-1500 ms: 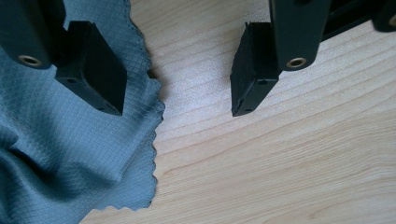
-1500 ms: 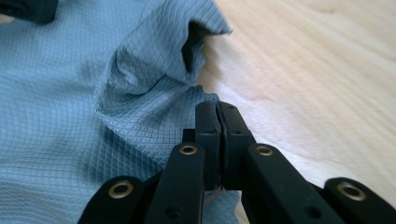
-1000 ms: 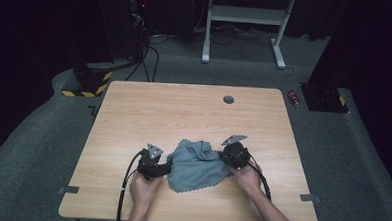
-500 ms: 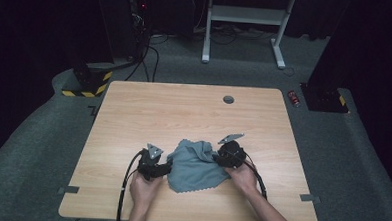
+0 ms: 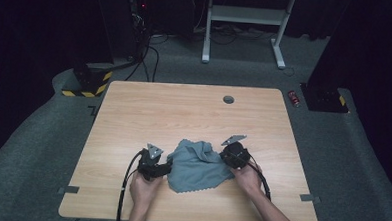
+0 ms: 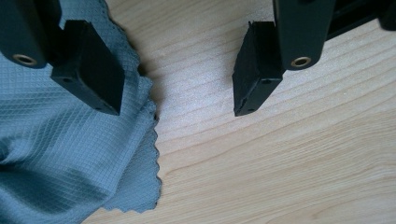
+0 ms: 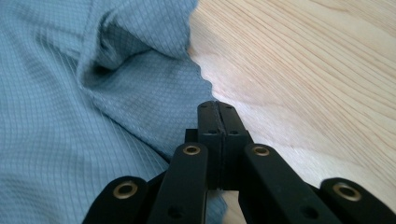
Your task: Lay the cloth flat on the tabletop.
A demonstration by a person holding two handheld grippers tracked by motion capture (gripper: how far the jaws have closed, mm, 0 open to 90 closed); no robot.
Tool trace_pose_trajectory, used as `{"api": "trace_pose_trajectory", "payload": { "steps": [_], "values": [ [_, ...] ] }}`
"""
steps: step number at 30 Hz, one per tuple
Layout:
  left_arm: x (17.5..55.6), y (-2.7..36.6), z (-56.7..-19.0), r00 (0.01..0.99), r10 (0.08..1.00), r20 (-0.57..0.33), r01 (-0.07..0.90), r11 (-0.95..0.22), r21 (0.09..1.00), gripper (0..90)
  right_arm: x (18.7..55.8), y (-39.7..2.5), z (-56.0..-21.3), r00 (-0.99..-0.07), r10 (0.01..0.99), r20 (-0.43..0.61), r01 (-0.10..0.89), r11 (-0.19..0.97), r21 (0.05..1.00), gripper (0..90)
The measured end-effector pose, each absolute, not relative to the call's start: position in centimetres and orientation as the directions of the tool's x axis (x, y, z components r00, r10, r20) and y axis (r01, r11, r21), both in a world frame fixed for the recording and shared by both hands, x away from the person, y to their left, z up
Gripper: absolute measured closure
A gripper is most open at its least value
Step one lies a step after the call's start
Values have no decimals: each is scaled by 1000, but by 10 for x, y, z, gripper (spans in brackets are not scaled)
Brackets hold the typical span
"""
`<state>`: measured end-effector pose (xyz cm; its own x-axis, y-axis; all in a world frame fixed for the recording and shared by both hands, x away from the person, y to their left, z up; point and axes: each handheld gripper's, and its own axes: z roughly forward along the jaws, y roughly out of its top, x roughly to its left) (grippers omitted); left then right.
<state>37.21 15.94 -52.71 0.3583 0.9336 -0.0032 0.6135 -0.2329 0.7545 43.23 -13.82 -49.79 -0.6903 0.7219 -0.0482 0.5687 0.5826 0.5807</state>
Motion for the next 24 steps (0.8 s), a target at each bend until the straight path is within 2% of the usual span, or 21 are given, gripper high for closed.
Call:
{"api": "trace_pose_trajectory", "payload": {
  "steps": [2, 5, 7, 11, 14, 18, 21, 24],
  "values": [
    [372, 159, -527, 358, 934, -3, 614, -233, 755, 346, 430, -139, -496, -685, 727, -47, 572, 576, 585, 884],
    [372, 159, -527, 357, 934, -4, 614, -231, 755, 346, 429, -137, -492, -690, 723, -38, 558, 564, 608, 758],
    [372, 159, -527, 358, 934, -3, 614, -233, 754, 346, 430, -132, -492, -699, 715, -19, 556, 560, 615, 706],
    [372, 159, -527, 358, 934, -3, 614, -234, 754, 346, 434, -120, -498, -709, 705, -6, 561, 568, 602, 672],
    [372, 159, -527, 359, 934, -3, 614, -233, 754, 346, 437, -116, -504, -718, 696, -10, 559, 586, 587, 720],
    [372, 159, -527, 359, 933, -3, 614, -234, 754, 346, 437, -119, -503, -719, 694, -39, 553, 606, 573, 897],
    [372, 159, -527, 359, 934, -3, 614, -233, 754, 346, 437, -127, -502, -705, 705, -70, 551, 608, 572, 899],
    [372, 159, -527, 359, 934, -3, 614, -233, 754, 345, 440, -137, -498, -678, 733, -55, 573, 573, 586, 898]
  ]
}}
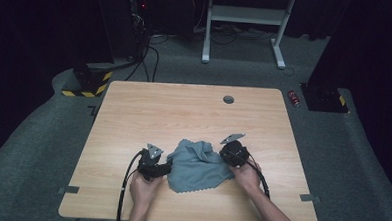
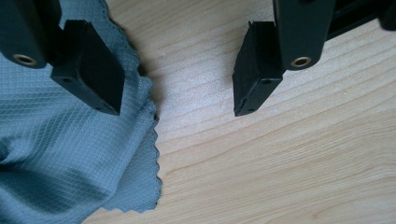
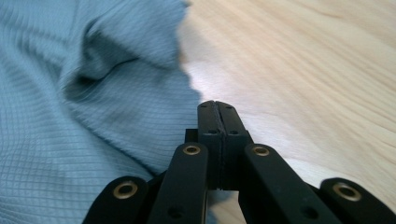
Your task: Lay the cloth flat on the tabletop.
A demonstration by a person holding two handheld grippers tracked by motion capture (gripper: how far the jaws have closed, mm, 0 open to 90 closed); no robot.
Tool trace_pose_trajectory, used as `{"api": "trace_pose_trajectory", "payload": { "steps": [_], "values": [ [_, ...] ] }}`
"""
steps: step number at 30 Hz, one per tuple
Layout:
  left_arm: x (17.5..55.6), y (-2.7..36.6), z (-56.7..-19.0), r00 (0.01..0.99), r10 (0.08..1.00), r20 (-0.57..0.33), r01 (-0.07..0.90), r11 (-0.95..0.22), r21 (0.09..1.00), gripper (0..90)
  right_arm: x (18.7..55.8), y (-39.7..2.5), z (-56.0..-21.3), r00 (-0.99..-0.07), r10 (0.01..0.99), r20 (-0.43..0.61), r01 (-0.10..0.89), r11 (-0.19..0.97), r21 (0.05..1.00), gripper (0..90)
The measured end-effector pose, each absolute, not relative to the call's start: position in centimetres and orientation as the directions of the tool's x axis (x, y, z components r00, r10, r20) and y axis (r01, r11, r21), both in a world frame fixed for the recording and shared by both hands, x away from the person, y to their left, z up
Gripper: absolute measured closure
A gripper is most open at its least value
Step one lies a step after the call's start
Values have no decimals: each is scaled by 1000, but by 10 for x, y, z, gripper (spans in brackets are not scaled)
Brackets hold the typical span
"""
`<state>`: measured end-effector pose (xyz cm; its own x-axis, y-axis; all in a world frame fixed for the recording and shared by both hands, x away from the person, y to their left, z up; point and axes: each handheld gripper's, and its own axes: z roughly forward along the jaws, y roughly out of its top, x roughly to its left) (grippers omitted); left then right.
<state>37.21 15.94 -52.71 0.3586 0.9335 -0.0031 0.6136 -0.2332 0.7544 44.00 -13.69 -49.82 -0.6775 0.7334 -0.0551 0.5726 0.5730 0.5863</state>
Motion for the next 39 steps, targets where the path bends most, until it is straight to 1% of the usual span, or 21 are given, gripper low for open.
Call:
{"api": "trace_pose_trajectory", "payload": {
  "steps": [1, 3, 4, 5, 6, 10, 13, 15, 17, 18, 20, 24, 29, 33, 35, 37, 39],
  "values": [
    [372, 159, -527, 358, 934, -4, 614, -232, 755, 345, 440, -139, -496, -672, 739, -41, 578, 559, 595, 888],
    [372, 159, -527, 359, 933, -3, 614, -234, 754, 345, 441, -139, -491, -686, 727, -29, 563, 556, 612, 809],
    [372, 159, -527, 359, 933, -3, 614, -234, 754, 345, 441, -139, -491, -686, 727, -29, 563, 556, 612, 809],
    [372, 159, -527, 359, 933, -2, 614, -234, 754, 345, 440, -133, -490, -703, 711, -6, 556, 555, 619, 737],
    [372, 159, -527, 359, 933, -3, 614, -234, 754, 345, 439, -129, -490, -715, 699, 3, 549, 559, 622, 710],
    [372, 159, -527, 359, 933, -2, 614, -234, 754, 345, 435, -111, -492, -749, 662, 23, 528, 576, 624, 638],
    [372, 159, -527, 359, 933, -2, 614, -234, 754, 345, 433, -101, -497, -769, 639, -1, 509, 614, 603, 644],
    [372, 159, -527, 359, 933, -2, 613, -234, 755, 345, 433, -97, -502, -777, 629, -15, 510, 643, 571, 719],
    [372, 159, -527, 359, 933, -2, 613, -235, 755, 344, 434, -98, -503, -787, 617, -11, 502, 650, 571, 839],
    [372, 159, -527, 359, 933, -2, 613, -235, 755, 343, 433, -98, -502, -786, 618, -32, 496, 660, 565, 877],
    [372, 159, -527, 360, 933, -2, 613, -235, 755, 343, 433, -99, -501, -789, 611, -68, 477, 679, 558, 894],
    [372, 159, -527, 360, 933, -2, 613, -235, 755, 343, 438, -108, -499, -756, 650, -79, 501, 651, 570, 898],
    [372, 159, -527, 360, 933, -2, 614, -235, 754, 343, 447, -128, -494, -694, 719, -52, 548, 573, 609, 898],
    [372, 159, -527, 360, 933, -2, 612, -235, 755, 343, 455, -139, -497, -648, 760, -40, 586, 532, 611, 889],
    [372, 159, -527, 359, 933, -2, 612, -234, 755, 343, 455, -140, -499, -627, 777, -55, 599, 526, 604, 845],
    [372, 159, -527, 359, 933, -3, 613, -234, 755, 344, 453, -142, -498, -633, 773, -39, 597, 519, 612, 781],
    [372, 160, -527, 356, 934, -11, 612, -225, 758, 352, 446, -145, -493, -653, 757, -21, 577, 515, 634, 743]
  ]
}}
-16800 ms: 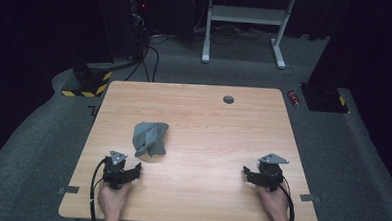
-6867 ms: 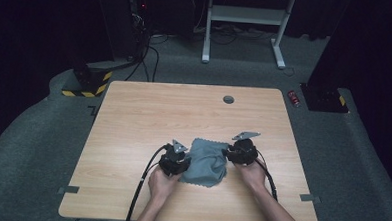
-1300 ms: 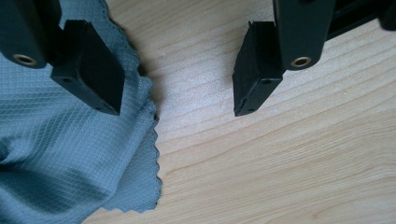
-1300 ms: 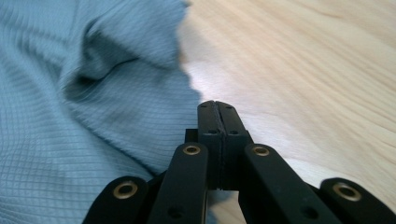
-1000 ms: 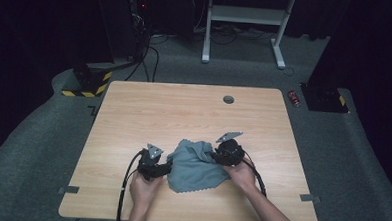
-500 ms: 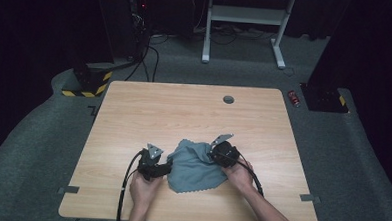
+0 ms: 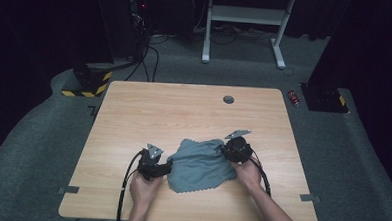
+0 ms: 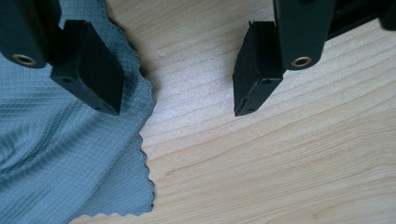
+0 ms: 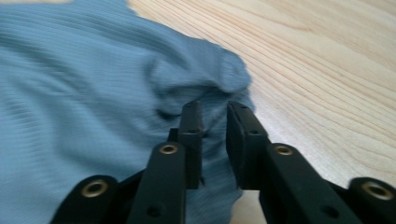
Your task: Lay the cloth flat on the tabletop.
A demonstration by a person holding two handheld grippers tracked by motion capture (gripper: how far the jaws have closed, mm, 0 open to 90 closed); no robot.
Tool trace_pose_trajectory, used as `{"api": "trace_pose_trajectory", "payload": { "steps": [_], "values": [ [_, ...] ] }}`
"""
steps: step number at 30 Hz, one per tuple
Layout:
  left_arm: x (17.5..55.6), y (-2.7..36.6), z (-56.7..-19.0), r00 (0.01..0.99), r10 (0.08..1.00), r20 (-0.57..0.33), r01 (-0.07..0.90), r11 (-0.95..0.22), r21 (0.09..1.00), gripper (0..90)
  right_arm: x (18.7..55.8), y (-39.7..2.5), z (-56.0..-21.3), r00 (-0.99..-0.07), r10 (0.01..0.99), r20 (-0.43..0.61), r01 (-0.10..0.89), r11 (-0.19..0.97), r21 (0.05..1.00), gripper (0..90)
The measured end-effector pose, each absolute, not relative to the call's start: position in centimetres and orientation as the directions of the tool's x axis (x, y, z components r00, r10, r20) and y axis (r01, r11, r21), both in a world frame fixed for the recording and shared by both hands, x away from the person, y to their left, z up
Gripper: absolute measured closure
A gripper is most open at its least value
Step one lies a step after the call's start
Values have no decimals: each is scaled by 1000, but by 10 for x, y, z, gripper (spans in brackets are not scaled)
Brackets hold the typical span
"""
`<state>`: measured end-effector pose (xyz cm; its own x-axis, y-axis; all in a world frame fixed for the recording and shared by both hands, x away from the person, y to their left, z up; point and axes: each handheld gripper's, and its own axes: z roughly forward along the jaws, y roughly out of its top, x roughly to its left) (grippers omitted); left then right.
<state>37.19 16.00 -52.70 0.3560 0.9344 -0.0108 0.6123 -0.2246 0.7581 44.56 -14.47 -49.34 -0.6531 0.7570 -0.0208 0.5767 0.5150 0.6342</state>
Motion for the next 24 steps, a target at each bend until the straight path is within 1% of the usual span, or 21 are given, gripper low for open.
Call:
{"api": "trace_pose_trajectory", "payload": {
  "steps": [2, 3, 4, 6, 7, 8, 11, 13, 14, 15, 16, 17, 18, 22, 23, 24],
  "values": [
    [372, 161, -527, 360, 933, -13, 610, -225, 760, 377, 441, -145, -492, -660, 751, -21, 568, 516, 641, 733],
    [372, 163, -527, 362, 932, -26, 610, -216, 762, 389, 433, -144, -491, -682, 731, -20, 553, 534, 639, 710],
    [373, 165, -526, 361, 932, -42, 617, -205, 759, 406, 430, -144, -491, -691, 722, -23, 549, 546, 632, 708],
    [375, 170, -521, 361, 927, -106, 623, -155, 767, 428, 426, -144, -495, -706, 708, -34, 539, 568, 623, 707],
    [375, 170, -521, 361, 927, -106, 623, -155, 767, 445, 426, -144, -495, -706, 708, -34, 539, 568, 623, 707],
    [379, 174, -511, 365, 921, -135, 618, -132, 775, 448, 424, -143, -499, -716, 696, -41, 531, 583, 615, 709],
    [388, 174, -502, 373, 920, -120, 618, -150, 772, 453, 422, -141, -505, -724, 688, -50, 526, 598, 605, 715],
    [401, 170, -495, 368, 926, -90, 634, -179, 753, 456, 421, -141, -506, -728, 684, -52, 520, 600, 608, 722],
    [413, 165, -492, 373, 925, -72, 643, -202, 739, 460, 420, -142, -507, -728, 684, -51, 517, 596, 614, 730],
    [413, 165, -492, 373, 925, -72, 643, -202, 739, 464, 420, -142, -507, -728, 684, -51, 517, 596, 614, 730],
    [426, 157, -492, 391, 918, -68, 653, -225, 723, 464, 420, -142, -507, -729, 682, -52, 515, 598, 614, 733],
    [426, 157, -492, 391, 918, -68, 653, -225, 723, 464, 420, -142, -507, -729, 682, -52, 515, 598, 614, 733],
    [437, 147, -496, 411, 909, -65, 665, -251, 703, 462, 420, -142, -507, -732, 680, -49, 514, 597, 616, 735],
    [452, 133, -503, 439, 895, -75, 683, -279, 676, 453, 422, -144, -507, -734, 679, -26, 521, 587, 620, 734],
    [460, 125, -507, 454, 886, -93, 695, -286, 660, 443, 422, -144, -508, -735, 677, -27, 519, 588, 621, 734],
    [462, 121, -508, 461, 883, -85, 695, -300, 653, 444, 422, -145, -508, -737, 675, -29, 515, 590, 622, 734]
  ]
}}
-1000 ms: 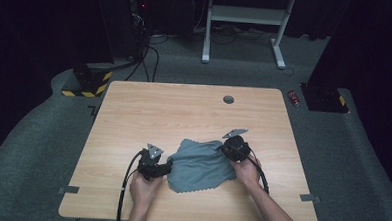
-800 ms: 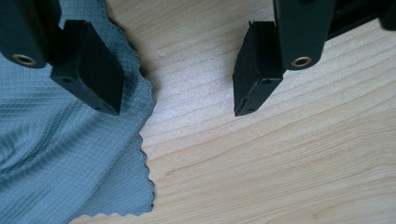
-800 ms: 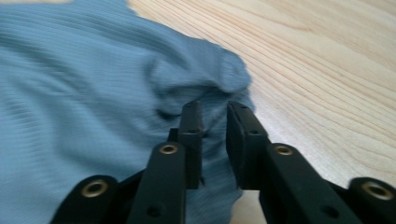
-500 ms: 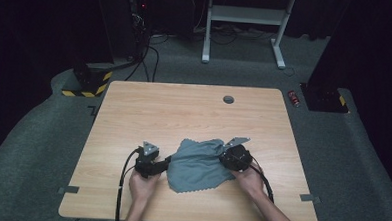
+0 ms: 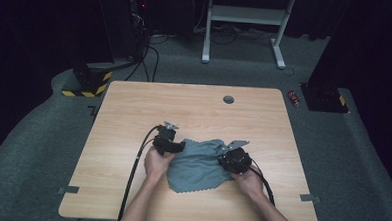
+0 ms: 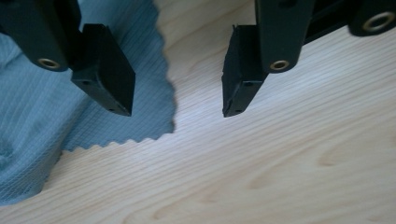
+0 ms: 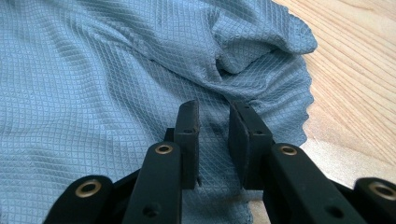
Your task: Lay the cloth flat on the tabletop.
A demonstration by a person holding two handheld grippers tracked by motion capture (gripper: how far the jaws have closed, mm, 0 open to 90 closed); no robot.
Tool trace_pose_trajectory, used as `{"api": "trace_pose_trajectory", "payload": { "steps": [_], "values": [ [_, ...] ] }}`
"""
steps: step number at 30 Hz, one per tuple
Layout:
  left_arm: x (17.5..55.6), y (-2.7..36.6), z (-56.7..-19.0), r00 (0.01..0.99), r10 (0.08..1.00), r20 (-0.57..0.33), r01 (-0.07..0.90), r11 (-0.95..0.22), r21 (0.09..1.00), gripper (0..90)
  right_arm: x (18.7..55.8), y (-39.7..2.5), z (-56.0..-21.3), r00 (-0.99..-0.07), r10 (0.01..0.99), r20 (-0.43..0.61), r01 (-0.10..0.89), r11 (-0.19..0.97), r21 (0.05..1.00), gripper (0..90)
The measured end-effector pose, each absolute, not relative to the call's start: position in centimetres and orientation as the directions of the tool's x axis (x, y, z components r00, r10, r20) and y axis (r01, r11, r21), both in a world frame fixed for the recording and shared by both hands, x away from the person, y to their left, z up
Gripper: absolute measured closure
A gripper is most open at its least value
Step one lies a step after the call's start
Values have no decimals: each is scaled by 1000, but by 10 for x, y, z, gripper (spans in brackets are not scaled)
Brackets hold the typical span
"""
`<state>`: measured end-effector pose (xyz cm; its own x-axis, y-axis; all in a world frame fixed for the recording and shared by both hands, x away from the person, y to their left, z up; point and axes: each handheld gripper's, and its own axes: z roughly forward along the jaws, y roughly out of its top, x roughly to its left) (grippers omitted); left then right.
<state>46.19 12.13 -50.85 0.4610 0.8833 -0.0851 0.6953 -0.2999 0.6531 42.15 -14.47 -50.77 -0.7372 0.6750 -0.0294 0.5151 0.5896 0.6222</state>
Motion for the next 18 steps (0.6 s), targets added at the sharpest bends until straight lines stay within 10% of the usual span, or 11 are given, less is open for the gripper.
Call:
{"api": "trace_pose_trajectory", "payload": {
  "steps": [11, 18],
  "values": [
    [463, 113, -507, 522, 852, -23, 669, -393, 631, 865, 421, -146, -509, -739, 673, -30, 509, 587, 629, 735],
    [467, 138, -497, 432, 902, 18, 671, -335, 662, 900, 418, -147, -508, -744, 668, -27, 507, 590, 628, 742]
  ]
}}
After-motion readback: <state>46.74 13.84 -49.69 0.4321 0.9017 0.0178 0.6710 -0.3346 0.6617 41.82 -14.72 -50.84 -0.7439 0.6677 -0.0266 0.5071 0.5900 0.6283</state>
